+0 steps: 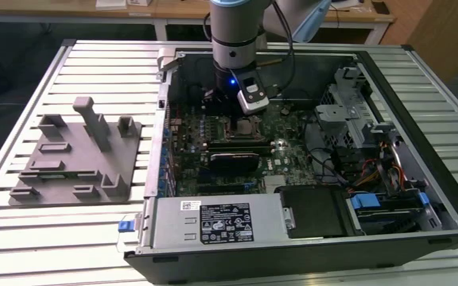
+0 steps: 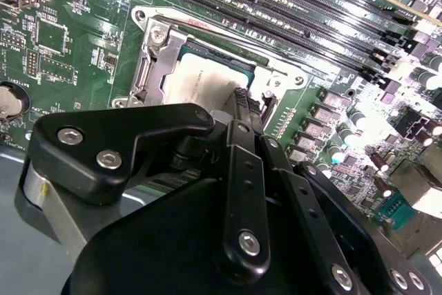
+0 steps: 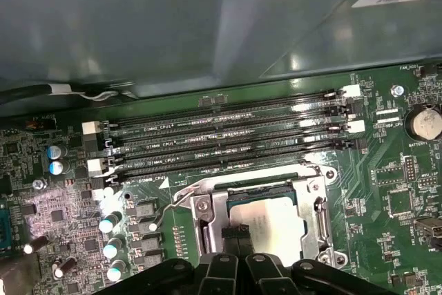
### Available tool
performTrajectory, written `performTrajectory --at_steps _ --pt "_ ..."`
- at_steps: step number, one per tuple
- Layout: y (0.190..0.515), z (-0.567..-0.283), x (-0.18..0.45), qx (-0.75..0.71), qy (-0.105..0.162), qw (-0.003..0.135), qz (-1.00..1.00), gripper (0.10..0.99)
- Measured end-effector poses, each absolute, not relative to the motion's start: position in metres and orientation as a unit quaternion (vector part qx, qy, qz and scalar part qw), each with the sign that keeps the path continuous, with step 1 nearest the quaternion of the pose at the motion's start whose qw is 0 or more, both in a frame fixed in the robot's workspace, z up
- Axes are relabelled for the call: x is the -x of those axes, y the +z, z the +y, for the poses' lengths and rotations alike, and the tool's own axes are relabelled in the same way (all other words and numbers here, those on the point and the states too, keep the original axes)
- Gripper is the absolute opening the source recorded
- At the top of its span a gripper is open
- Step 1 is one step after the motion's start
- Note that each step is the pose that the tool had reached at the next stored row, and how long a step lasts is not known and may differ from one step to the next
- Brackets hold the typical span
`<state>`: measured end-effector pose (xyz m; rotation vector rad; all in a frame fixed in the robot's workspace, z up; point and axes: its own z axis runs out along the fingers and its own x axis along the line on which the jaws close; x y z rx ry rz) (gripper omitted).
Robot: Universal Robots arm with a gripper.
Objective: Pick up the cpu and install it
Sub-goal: 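Close the cpu cover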
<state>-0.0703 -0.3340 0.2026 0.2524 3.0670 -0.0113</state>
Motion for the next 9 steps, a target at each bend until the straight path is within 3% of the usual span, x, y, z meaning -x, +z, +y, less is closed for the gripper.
performTrajectory --at_steps 9 --pt "0.2015 -0.3340 0.0801 -0.081 -0.003 0.032 0.996 0.106"
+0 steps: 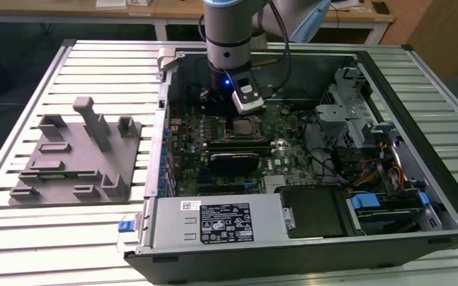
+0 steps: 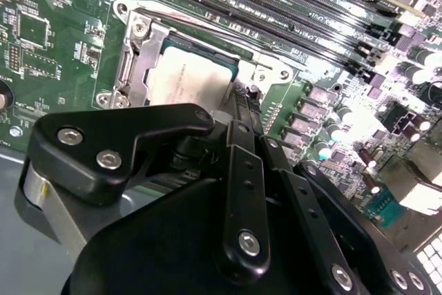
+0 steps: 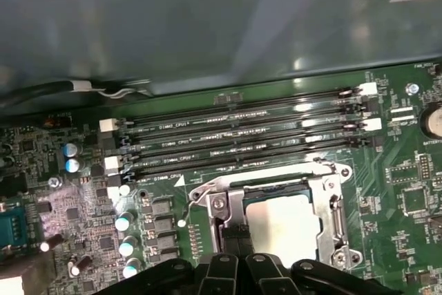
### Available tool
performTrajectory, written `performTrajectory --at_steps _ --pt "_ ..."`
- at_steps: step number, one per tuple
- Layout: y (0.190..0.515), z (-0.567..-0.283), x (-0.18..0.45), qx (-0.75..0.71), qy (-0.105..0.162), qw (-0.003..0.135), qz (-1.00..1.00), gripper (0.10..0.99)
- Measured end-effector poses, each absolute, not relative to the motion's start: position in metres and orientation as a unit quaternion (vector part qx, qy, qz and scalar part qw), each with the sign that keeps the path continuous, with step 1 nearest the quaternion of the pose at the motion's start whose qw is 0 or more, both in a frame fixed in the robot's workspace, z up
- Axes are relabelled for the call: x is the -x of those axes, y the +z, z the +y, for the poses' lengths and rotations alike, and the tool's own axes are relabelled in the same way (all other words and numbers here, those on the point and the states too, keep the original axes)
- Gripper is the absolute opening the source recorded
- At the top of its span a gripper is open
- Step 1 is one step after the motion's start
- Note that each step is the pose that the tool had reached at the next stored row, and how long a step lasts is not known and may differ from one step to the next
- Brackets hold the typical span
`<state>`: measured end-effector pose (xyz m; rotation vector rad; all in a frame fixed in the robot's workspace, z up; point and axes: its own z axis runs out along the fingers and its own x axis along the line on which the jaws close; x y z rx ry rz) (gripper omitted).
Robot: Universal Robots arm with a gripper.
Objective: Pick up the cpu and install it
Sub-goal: 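Close the cpu cover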
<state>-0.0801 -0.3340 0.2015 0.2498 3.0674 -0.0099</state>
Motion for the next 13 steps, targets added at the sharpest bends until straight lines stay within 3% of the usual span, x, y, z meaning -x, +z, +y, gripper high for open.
performTrajectory --at_steps 13 --pt "0.1979 -0.3341 0.0785 -0.055 -0.002 0.032 0.998 0.106"
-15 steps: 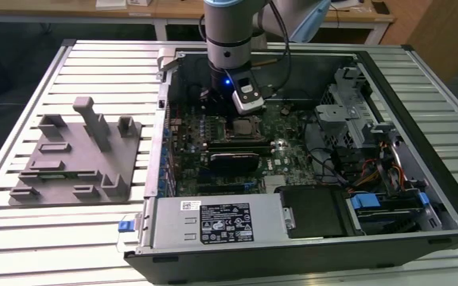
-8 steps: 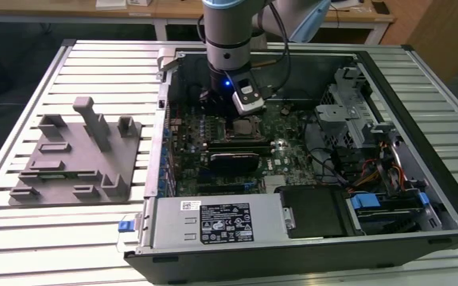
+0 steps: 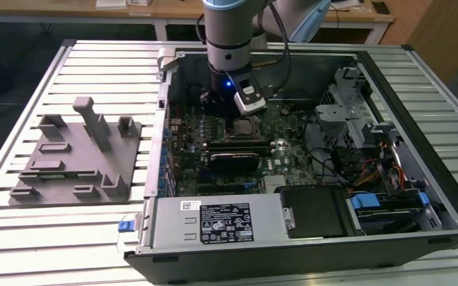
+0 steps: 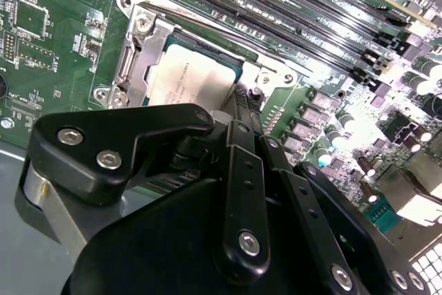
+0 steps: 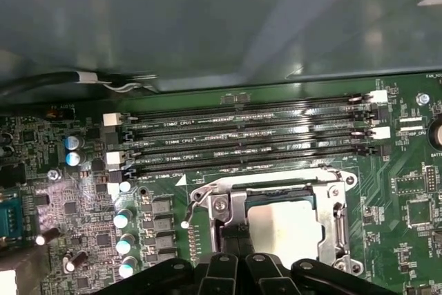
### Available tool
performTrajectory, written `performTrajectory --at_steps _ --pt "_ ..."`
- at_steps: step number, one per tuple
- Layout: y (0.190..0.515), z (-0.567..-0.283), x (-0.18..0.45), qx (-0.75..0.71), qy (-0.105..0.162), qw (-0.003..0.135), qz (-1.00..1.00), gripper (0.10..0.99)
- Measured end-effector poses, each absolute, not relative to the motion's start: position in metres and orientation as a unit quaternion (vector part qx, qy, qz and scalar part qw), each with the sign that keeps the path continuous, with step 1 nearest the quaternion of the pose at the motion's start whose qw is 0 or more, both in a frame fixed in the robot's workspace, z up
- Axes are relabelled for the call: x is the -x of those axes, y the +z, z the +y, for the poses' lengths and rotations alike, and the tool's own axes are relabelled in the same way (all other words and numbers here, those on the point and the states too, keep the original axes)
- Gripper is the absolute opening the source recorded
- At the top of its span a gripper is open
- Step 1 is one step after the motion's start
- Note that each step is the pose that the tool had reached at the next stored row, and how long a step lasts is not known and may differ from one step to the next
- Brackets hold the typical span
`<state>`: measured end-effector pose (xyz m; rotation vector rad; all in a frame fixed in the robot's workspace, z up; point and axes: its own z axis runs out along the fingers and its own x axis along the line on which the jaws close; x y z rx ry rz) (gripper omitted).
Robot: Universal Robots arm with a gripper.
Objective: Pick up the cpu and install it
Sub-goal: 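Close the cpu cover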
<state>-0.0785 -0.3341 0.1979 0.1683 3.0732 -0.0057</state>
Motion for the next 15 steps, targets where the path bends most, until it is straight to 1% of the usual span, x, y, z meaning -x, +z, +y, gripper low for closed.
performTrajectory --at_steps 15 --pt "0.1981 -0.3341 0.0700 -0.051 -0.001 0.032 0.998 0.106"
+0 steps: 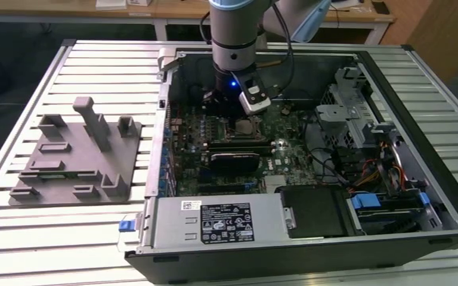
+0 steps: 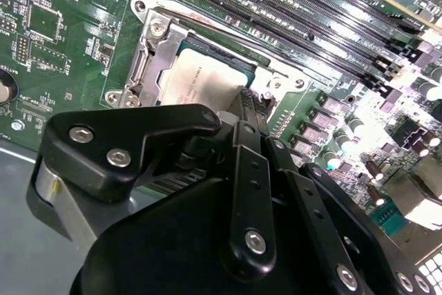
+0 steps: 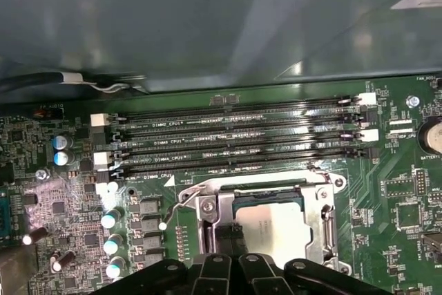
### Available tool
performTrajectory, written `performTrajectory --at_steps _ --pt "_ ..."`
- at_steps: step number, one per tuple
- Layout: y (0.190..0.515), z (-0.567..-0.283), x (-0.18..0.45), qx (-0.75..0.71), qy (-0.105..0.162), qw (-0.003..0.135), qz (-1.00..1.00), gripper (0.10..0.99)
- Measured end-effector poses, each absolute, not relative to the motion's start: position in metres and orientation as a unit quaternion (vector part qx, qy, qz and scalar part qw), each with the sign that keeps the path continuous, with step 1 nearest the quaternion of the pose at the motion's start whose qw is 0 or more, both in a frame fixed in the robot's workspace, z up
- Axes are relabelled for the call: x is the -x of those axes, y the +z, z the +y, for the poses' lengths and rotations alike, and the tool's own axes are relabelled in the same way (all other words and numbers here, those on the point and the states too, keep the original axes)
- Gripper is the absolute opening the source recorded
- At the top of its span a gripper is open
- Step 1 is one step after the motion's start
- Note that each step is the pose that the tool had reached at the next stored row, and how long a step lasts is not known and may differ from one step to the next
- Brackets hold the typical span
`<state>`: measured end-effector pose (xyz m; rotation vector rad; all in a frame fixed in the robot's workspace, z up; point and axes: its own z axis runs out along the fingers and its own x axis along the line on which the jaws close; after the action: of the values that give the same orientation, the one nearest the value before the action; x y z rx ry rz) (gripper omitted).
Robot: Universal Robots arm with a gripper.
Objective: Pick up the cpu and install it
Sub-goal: 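Close the cpu cover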
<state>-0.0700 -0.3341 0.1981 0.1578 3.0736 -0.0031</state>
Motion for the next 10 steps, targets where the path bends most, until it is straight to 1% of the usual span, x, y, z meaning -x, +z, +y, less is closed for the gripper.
performTrajectory --at_steps 10 --pt "0.213 -0.334 0.070 -0.051 0.002 0.033 0.998 0.106"
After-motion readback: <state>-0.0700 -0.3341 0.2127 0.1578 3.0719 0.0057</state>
